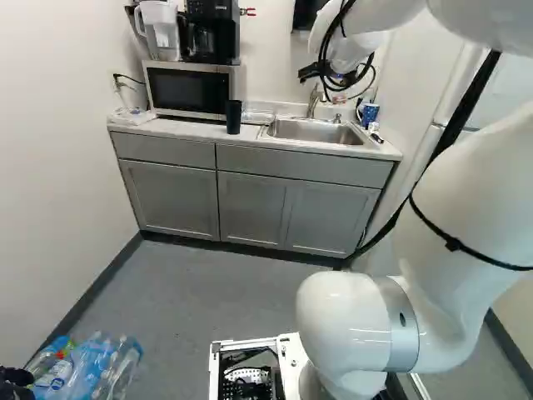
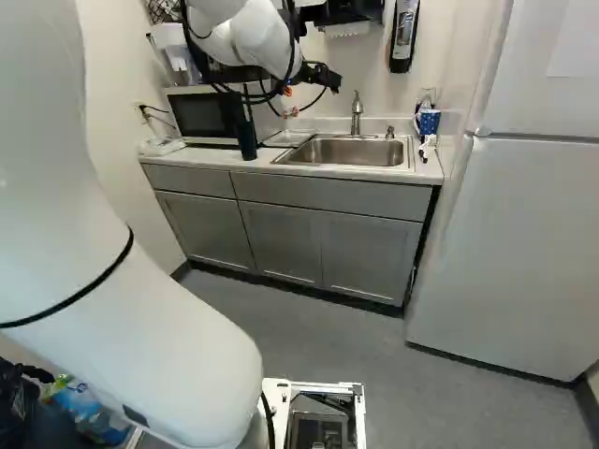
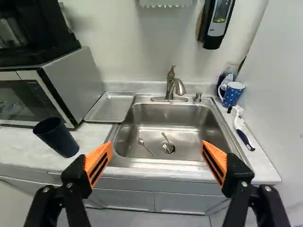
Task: Rinse the cup and place it in the tray
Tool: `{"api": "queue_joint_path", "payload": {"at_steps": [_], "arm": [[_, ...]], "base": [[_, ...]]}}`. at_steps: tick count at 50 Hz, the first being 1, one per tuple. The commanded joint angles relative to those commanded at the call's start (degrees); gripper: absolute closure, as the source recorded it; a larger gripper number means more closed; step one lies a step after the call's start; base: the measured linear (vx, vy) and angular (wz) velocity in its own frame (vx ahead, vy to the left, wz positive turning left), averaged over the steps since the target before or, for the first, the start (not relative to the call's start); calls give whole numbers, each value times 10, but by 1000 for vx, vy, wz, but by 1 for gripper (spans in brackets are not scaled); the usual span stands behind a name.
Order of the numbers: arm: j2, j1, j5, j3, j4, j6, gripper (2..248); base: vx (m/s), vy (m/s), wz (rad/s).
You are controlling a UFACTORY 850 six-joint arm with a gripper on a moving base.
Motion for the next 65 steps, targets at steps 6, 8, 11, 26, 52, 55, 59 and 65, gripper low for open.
{"api": "queue_joint_path", "payload": {"at_steps": [6,8,11,26,52,55,59,65], "arm": [[-2,-2,0,-9,0,0,3],[-3,-2,0,-12,0,0,3],[-4,-3,0,-17,0,0,3],[-5,-5,0,-29,0,0,3],[-5,-5,0,-29,0,0,3],[-5,-5,0,-29,0,0,3],[-5,-5,0,-29,0,0,3],[-5,-5,0,-29,0,0,3]], "base": [[0,0,0],[0,0,0],[0,0,0],[0,0,0],[0,0,0],[0,0,0],[4,10,111],[27,-16,32]]}}
